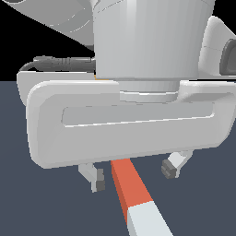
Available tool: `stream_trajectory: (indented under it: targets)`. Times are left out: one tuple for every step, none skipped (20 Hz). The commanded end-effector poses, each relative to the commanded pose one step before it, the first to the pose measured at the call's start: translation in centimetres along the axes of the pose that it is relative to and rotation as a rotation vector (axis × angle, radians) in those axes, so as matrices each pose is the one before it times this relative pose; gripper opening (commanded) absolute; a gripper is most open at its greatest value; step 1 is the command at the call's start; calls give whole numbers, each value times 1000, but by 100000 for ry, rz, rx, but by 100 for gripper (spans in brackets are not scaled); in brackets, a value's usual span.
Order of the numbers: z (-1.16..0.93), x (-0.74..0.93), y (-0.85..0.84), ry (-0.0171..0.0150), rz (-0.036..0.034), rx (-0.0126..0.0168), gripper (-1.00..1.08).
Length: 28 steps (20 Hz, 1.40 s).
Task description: Insert the peg into the horizontal hole in a box.
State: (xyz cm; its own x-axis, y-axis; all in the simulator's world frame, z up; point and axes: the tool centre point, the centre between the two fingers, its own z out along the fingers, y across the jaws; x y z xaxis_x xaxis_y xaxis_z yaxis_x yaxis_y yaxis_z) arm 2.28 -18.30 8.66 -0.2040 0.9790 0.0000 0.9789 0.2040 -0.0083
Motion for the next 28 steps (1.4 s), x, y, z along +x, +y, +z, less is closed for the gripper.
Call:
stream_trajectory:
  targets:
    - [575, -1675, 254, -9, -2056, -323, 100]
    - [192, -568, 80, -3, -604, -81, 100]
    - [173, -516, 76, -3, -548, -73, 100]
    - [154, -460, 71, -2, -491, -65, 100]
    - [136, -408, 65, -2, -433, -58, 100]
    - [118, -357, 60, -2, -381, -51, 100]
    - [102, -308, 56, -1, -332, -44, 100]
    - [86, -262, 51, -1, -282, -37, 100]
    - [71, -221, 46, -1, -232, -30, 100]
    - [57, -177, 43, -1, -194, -25, 100]
    - [44, -142, 35, -1, -145, -18, 100]
    - [31, -100, 33, -1, -119, -15, 100]
    - [22, -76, 20, 0, -69, -8, 100]
    - [12, -38, 16, 0, -48, -6, 100]
    - [5, -21, -1, 0, 0, 0, 100]
    - [-10, 60, -61, -2, 169, 48, 100]
    - [39, -1, 0, 0, 0, 0, 100]
    - [118, -2, -1, 0, 0, 0, 100]
    - [196, -4, -2, 0, 0, 0, 100]
    - [273, -5, -3, 0, 0, 0, 100]
    - [343, 21, 13, 1, -47, -13, 100]
    - [426, -6, -7, 0, 0, 0, 100]
    - [501, -6, -10, 0, 0, 0, 100]
    - [566, 22, 4, 2, -47, -13, 100]
    - [614, -5, -16, 0, 0, 0, 100]
    - [535, 22, 5, 2, -47, -13, 100]
    - [457, -5, -9, 0, 0, 0, 100]
    - [372, -8, -3, 0, 0, 0, 100]
